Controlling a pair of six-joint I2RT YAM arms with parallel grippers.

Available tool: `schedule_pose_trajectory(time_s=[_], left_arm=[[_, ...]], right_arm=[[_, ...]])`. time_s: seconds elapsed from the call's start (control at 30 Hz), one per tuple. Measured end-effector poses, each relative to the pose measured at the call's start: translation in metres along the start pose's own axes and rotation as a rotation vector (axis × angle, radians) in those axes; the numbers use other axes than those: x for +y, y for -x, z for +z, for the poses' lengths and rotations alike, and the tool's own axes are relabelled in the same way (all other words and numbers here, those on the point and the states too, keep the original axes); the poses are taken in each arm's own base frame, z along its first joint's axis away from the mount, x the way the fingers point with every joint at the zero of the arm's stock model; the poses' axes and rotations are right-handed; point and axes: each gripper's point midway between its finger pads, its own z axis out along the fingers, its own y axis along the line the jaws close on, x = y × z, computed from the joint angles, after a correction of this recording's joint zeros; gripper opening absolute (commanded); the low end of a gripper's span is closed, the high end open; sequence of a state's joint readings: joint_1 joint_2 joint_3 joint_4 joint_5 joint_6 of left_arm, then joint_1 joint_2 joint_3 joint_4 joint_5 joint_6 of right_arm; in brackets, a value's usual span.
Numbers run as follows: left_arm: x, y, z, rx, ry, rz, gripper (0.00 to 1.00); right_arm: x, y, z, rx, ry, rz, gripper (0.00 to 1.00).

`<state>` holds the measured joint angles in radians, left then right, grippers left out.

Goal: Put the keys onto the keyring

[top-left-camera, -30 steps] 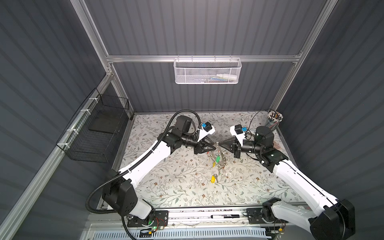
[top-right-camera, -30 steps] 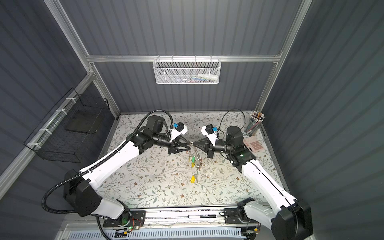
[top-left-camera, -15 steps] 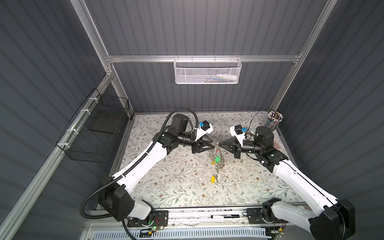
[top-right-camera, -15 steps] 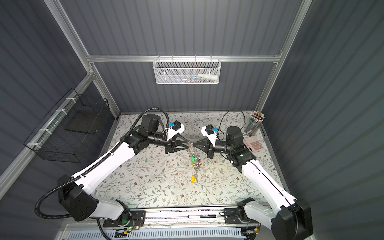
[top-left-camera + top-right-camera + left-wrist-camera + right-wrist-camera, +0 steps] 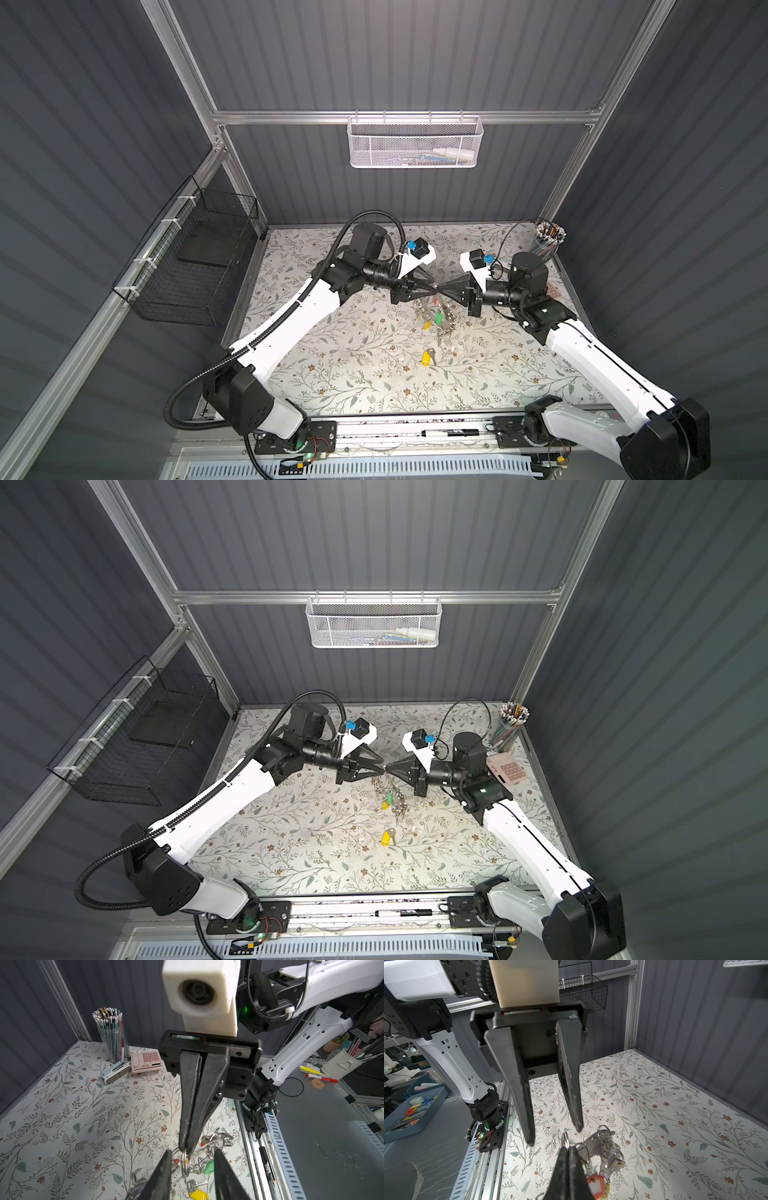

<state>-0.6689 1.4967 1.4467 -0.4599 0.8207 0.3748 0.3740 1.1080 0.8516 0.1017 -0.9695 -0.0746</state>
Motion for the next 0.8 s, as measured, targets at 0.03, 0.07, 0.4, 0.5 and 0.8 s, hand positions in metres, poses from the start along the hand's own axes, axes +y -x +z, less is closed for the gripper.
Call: schedule_pose_trajectory(time_s=[0.03,0.07,0.4,0.5,0.8], left_arm=[[0.0016,-0.0021,0.0009,0.007,0.004,-0.006,0.35],[0.0025,-0.0037,0.0014,0.012,0.008,-0.010,0.35],[0.0057,-0.0070,0.0014,0.028,0.027,-0.011,0.16],[0.0053,-0.0064,0.0009,0.030,0.026,-0.012,0.14],[0.0052,-0.0069,0.0011,0.040,0.021,-0.023,0.11]], right_arm=[[0.0000,0.0003,0.0000,-0.001,0.000,0.000,0.00],[0.0000,0.0003,0.0000,-0.001,0.000,0.001,0.00],[0.0006,0.0005,0.0000,-0.002,0.004,0.004,0.00],[0.0006,0.0006,0.0000,-0.002,0.004,0.004,0.00],[0.0004,0.0011,0.0000,-0.004,0.003,0.002,0.00]])
